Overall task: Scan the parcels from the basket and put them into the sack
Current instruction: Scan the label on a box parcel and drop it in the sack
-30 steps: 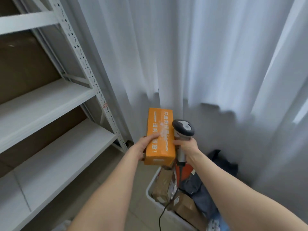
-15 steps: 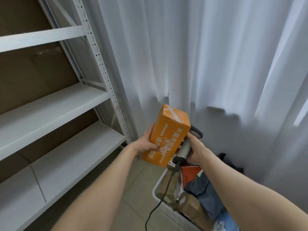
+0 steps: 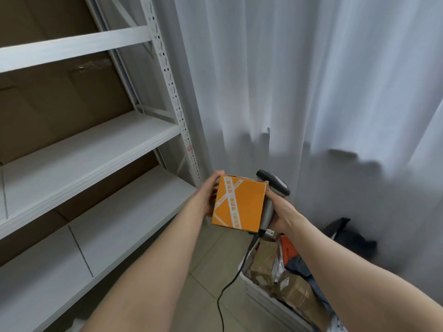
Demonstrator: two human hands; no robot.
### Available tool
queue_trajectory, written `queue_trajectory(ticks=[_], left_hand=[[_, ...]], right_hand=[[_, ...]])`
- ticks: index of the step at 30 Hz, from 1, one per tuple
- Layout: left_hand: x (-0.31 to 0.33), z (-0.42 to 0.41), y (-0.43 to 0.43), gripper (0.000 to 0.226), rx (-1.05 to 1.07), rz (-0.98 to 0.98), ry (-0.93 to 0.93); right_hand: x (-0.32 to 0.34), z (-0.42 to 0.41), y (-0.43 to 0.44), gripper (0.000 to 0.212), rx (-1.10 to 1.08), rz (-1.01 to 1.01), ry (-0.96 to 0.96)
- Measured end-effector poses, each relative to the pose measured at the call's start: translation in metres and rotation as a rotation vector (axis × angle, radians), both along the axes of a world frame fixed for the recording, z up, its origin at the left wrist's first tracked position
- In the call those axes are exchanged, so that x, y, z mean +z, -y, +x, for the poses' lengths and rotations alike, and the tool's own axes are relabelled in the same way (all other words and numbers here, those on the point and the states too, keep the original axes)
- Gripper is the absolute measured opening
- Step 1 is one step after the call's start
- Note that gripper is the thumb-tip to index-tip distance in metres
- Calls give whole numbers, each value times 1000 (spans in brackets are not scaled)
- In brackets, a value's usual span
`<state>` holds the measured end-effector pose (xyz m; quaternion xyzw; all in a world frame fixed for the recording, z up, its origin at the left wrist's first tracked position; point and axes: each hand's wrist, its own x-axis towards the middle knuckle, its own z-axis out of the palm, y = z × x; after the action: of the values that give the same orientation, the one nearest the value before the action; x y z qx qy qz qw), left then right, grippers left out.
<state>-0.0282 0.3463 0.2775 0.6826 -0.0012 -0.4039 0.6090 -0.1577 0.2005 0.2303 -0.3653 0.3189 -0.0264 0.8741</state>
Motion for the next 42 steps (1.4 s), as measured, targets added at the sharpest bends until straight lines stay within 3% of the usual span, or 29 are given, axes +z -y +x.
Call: queue_trajectory(ticks=[4,8,15,20,22,25,29,31,35,42], left_hand=[[-4,8,-15,38,-119,29,-1],[-12,10,-35,54,-146,93,-57],[-21,8,-42,40,-57,-91,62],[-22,14,-51,24,-66,3,-54],[-26,17,-51,14,-18,17,2],[-28,14,-49,19,-10,56,158],[-24,2,-45,65,-133,69,85],[-25,-1,-45,76,-166,105,63],[-33,-1,-49,76,-151,148,34],[-40,-6,-50,73,172,-86,116]], right_hand=[[-3,7,-9,58,4,-30,37],[-2,10,-18,56,19,-91,124],[4,18,-31,67,-22,-209,52],[4,15,-34,46,-53,-301,56],[4,14,-36,41,-126,-305,42],[5,14,-35,44,-183,-268,-1],[9,14,-33,34,-178,-303,-52],[11,12,-32,27,-182,-302,-55],[17,8,-30,17,-163,-325,-37],[31,-2,-37,5,-52,-455,-33]])
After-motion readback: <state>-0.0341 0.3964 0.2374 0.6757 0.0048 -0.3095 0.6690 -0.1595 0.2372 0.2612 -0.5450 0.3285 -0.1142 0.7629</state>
